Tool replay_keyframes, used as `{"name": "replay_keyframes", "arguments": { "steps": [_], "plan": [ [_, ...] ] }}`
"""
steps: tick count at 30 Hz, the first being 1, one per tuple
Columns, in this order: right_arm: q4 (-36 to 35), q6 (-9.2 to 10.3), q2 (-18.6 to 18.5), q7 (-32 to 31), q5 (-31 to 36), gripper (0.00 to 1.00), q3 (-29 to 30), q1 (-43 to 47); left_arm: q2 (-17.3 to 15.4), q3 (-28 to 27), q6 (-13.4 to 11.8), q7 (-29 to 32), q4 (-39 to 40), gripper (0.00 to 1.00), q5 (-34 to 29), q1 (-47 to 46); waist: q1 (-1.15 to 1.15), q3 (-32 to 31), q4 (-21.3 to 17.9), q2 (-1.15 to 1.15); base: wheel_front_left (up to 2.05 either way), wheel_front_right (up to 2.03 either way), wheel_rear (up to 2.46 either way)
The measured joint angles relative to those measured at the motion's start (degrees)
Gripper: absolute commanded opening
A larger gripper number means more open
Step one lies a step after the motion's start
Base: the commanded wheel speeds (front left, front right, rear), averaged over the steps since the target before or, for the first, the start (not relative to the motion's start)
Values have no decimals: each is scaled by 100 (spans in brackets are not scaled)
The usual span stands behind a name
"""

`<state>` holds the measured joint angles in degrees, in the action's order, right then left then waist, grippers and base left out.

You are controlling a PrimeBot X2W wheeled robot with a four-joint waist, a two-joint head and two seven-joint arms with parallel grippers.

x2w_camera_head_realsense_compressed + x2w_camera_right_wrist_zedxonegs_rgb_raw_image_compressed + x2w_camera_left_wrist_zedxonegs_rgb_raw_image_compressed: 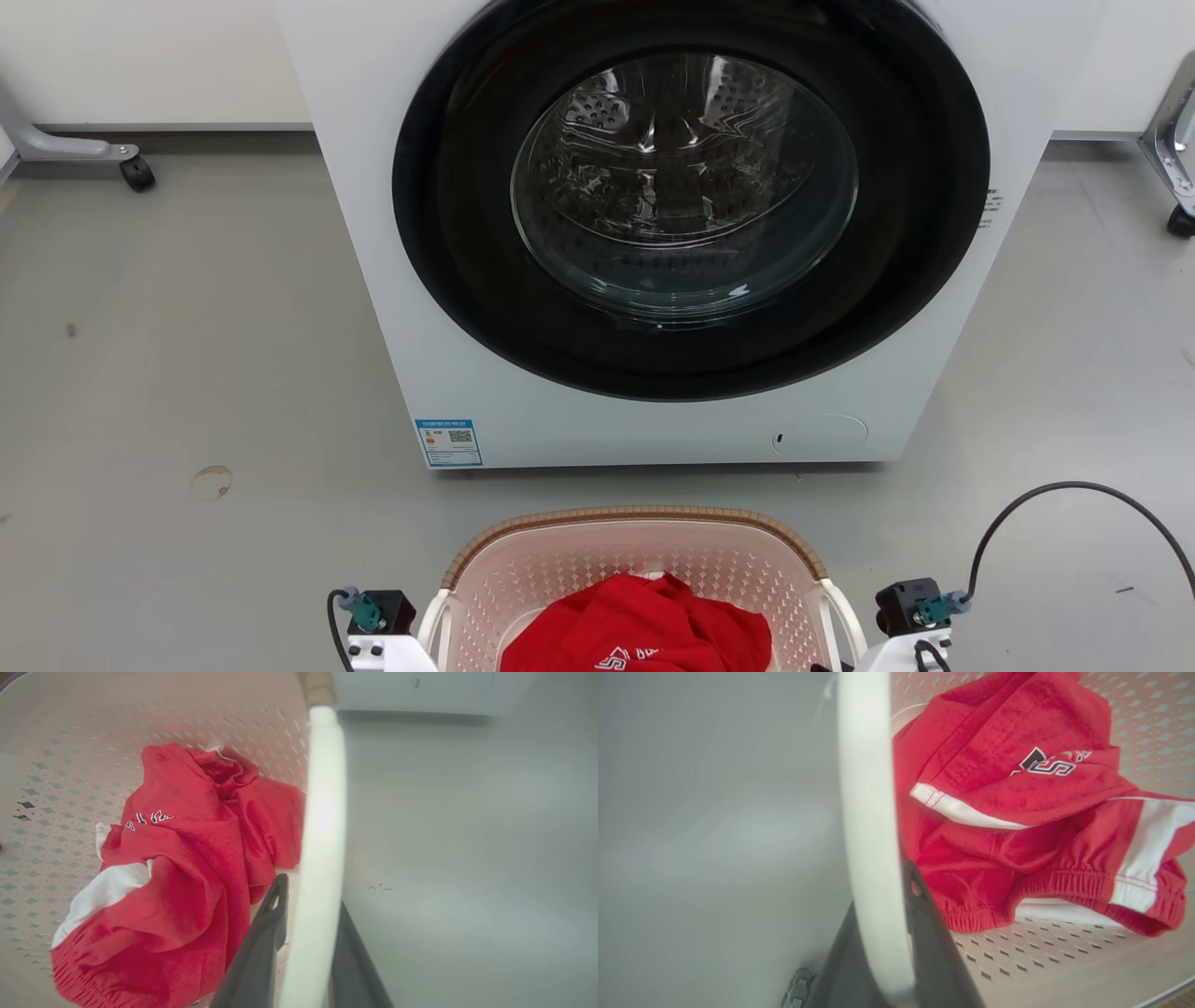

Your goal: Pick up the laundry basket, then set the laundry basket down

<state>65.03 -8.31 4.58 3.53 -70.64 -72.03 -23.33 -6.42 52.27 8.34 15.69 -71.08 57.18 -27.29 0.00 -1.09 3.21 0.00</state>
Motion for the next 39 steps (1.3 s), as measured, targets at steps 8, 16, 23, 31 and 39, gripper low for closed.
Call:
{"name": "replay_keyframes", "arguments": {
  "steps": [8, 16, 23, 31, 39],
  "plan": [
    [7, 0, 0, 0, -22, 0, -21, -1, -2, 16, 0, 1, 0, 0, 37, 0, 0, 2, -13, 0, 0, 0, 0],
    [8, 0, 1, 1, -41, 0, -49, -1, -8, 33, 0, 0, 1, 0, 40, 0, 0, 15, -18, 0, 0, 0, 0],
    [13, 0, 2, 1, -41, 0, -65, -2, -10, 43, 0, 1, 1, 0, 42, 0, 0, 24, -22, 0, 0, 0, 0],
    [38, -1, 7, 1, -42, 0, -79, -7, -9, 64, 0, 16, 5, 0, 49, -4, 0, 80, -8, 0, 0, 0, 0],
    [66, -1, 8, 60, -42, 0, -92, -134, -1, 92, -1, -77, 8, 0, 49, -48, 0, 238, 0, 0, 0, 0, 0]
  ]
}}
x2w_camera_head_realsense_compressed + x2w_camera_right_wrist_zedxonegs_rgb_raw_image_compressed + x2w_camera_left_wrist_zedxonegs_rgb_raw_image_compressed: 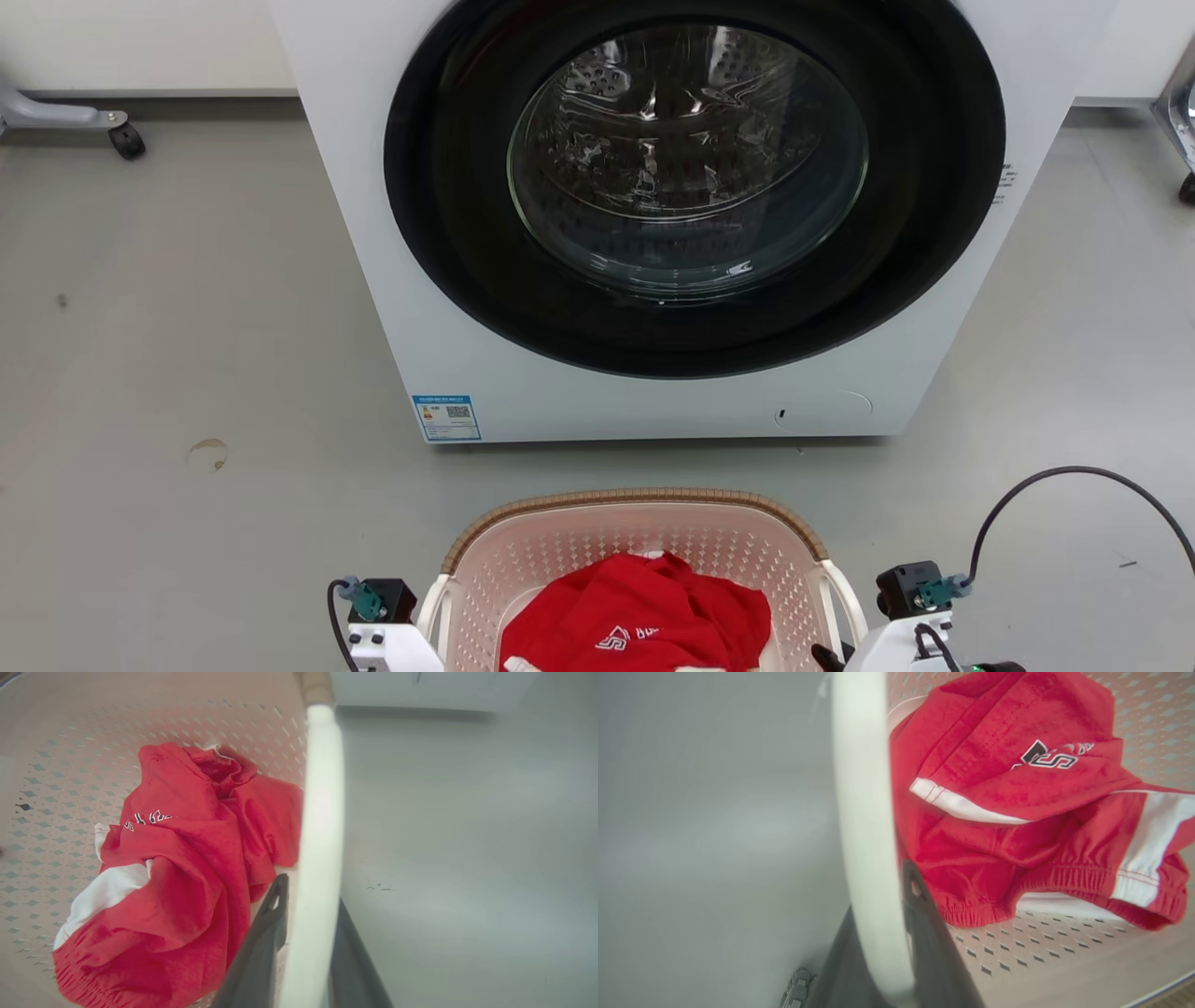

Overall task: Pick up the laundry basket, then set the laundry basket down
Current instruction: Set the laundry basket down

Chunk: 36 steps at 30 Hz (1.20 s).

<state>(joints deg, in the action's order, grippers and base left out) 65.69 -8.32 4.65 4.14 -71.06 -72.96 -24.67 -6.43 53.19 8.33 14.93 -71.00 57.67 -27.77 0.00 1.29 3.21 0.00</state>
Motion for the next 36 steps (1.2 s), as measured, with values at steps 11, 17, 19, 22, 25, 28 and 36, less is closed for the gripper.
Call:
{"name": "replay_keyframes", "arguments": {
  "steps": [11, 17, 19, 22, 25, 28, 36],
  "plan": [
    [70, 0, -16, 245, 11, 0, -2, -415, 29, 2, 0, -361, -3, 0, -4, -384, 0, 601, -16, 0, 0, 0, 0],
    [119, 0, -71, 453, 71, 0, -1, -687, 93, 8, 0, -639, -14, 0, -20, -649, 0, 1039, -44, 0, 0, 0, 0],
    [134, 0, -93, 498, 81, 0, 0, -789, 110, 12, 0, -701, -14, 0, -20, -740, 0, 1197, -50, 0, 0, 0, 0],
    [180, 0, -94, 554, 107, 0, 2, -940, 122, 25, 0, -773, -19, 0, -23, -889, 0, 1445, -56, 0, 0, 0, 0],
    [216, 0, -100, 643, 141, 0, 8, -1101, 130, 33, 0, -848, -25, 0, -44, -1073, 0, 1707, -57, 0, 0, 0, 0],
    [247, 1, -119, 719, 156, 0, 25, -1296, 141, 49, 0, -973, -27, 0, -82, -1283, 0, 1983, -50, 0, 0, 0, 0],
    [353, 1, -187, 887, 310, 0, 113, -1814, 196, 118, 0, -1217, -33, 0, -199, -1831, 0, 2733, -3, 0, 0, 0, 0]
  ]
}}
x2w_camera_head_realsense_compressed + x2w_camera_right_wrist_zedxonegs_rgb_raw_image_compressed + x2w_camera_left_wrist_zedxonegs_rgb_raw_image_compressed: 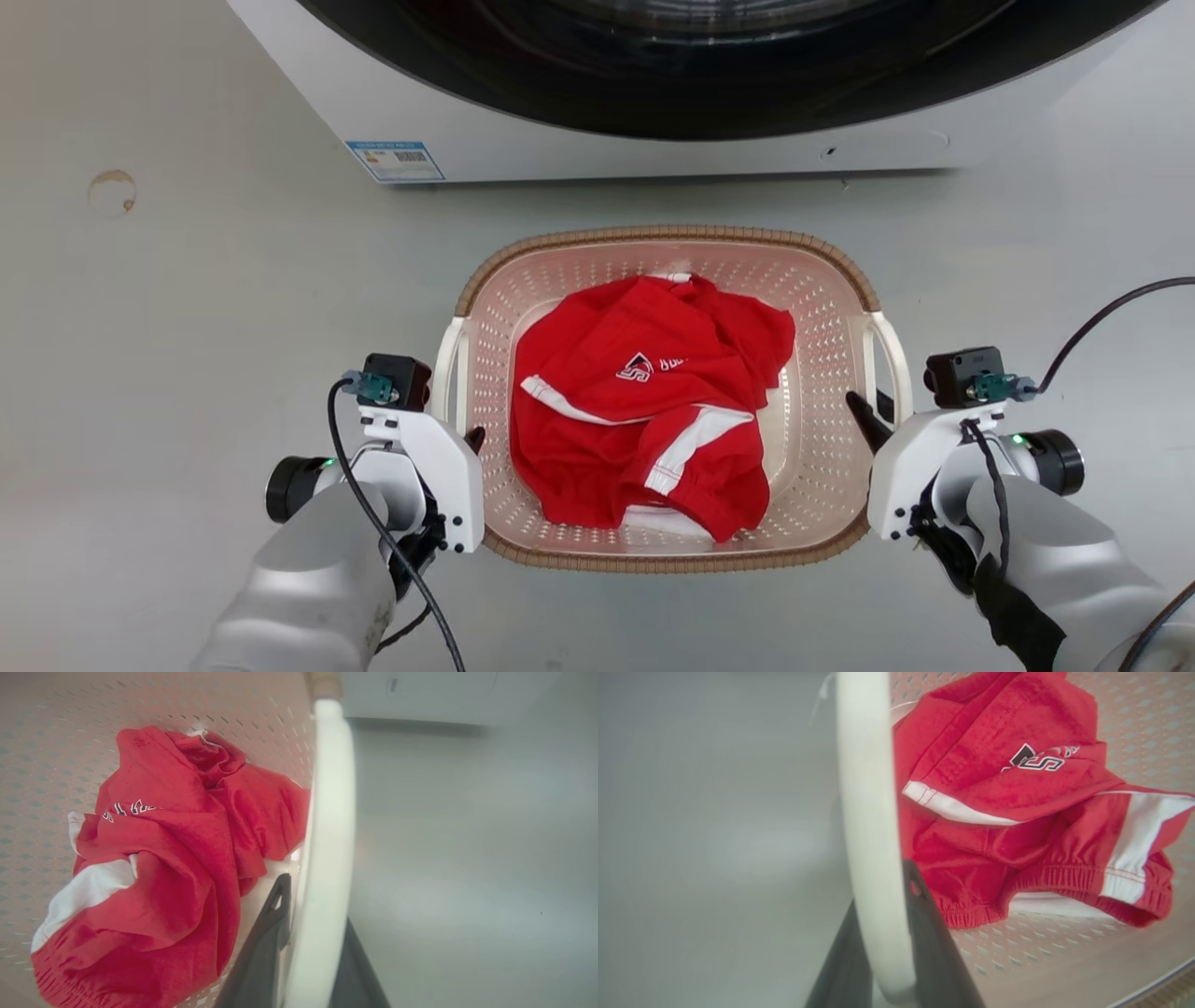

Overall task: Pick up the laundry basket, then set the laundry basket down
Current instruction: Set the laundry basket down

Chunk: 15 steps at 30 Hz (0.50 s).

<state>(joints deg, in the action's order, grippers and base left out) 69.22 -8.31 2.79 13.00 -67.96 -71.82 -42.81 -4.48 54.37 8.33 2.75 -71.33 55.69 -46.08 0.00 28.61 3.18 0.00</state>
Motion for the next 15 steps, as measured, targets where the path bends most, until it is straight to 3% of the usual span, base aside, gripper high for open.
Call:
{"name": "replay_keyframes", "arguments": {
  "steps": [15],
  "plan": [
    [134, 0, -69, 113, 503, 0, 419, -916, 38, 113, -1, -542, -40, 0, -130, -840, 0, 1249, 60, 0, 0, 0, 0]
  ]
}}
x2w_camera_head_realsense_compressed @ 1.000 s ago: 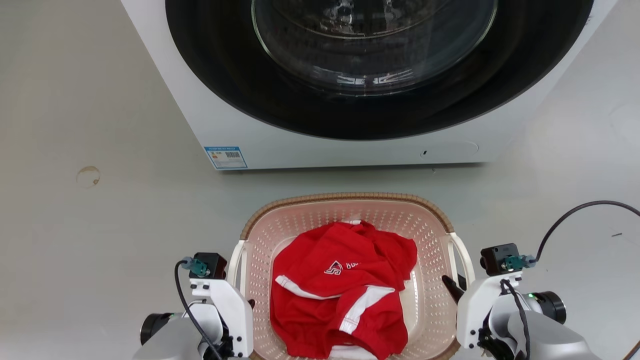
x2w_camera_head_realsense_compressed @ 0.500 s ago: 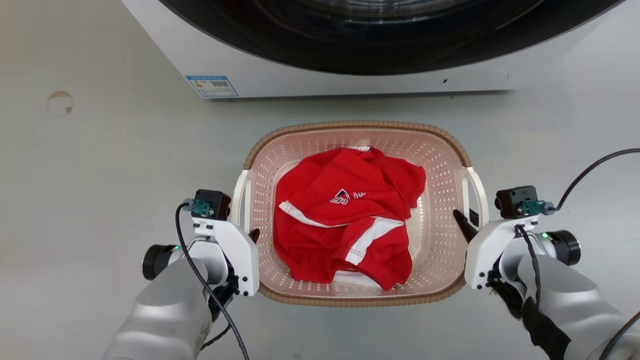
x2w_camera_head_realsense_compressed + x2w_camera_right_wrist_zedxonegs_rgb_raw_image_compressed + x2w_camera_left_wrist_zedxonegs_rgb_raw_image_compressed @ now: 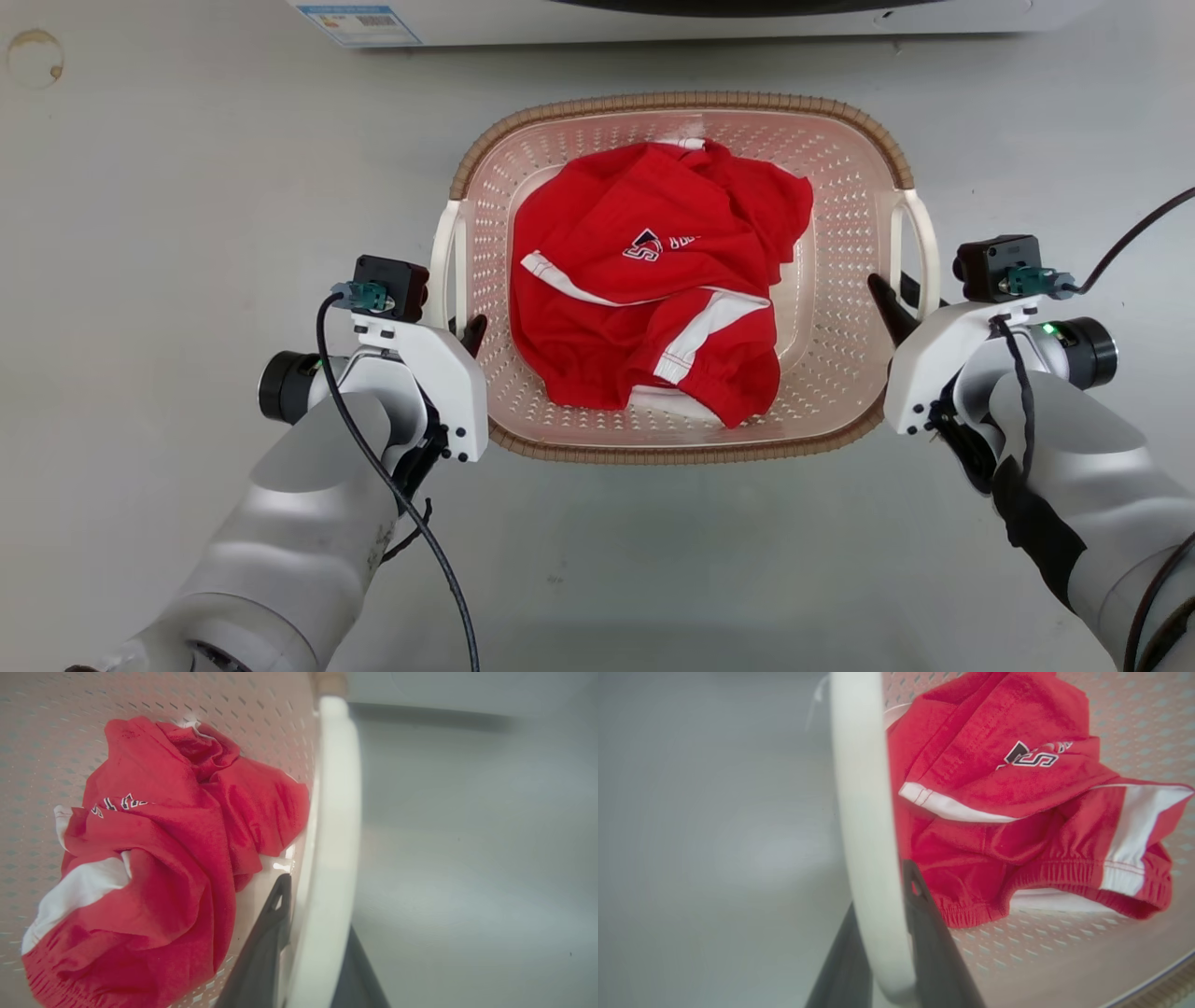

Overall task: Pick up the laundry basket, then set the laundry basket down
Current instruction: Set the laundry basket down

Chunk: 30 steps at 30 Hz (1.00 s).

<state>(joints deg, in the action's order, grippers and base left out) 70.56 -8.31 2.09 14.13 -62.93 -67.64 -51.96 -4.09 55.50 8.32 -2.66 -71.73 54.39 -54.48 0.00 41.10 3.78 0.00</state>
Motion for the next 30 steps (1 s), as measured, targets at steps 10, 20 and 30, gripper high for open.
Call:
{"name": "replay_keyframes", "arguments": {
  "steps": [10, 20, 30],
  "plan": [
    [59, 0, -37, 3, 667, 0, 622, -222, 63, 105, -2, -261, -30, 0, -57, -270, 0, 449, 79, 0, 0, 0, 0],
    [-52, 1, -91, 9, 1274, 0, 1210, -314, 63, 191, -8, -354, -56, 0, -93, -550, 0, 781, 113, 0, 0, 0, 0],
    [-291, 1, -135, 8, 2120, 0, 2006, -358, 45, 290, -9, -415, -63, 0, -88, -697, 0, 926, 59, 0, 0, 0, 0]
  ]
}}
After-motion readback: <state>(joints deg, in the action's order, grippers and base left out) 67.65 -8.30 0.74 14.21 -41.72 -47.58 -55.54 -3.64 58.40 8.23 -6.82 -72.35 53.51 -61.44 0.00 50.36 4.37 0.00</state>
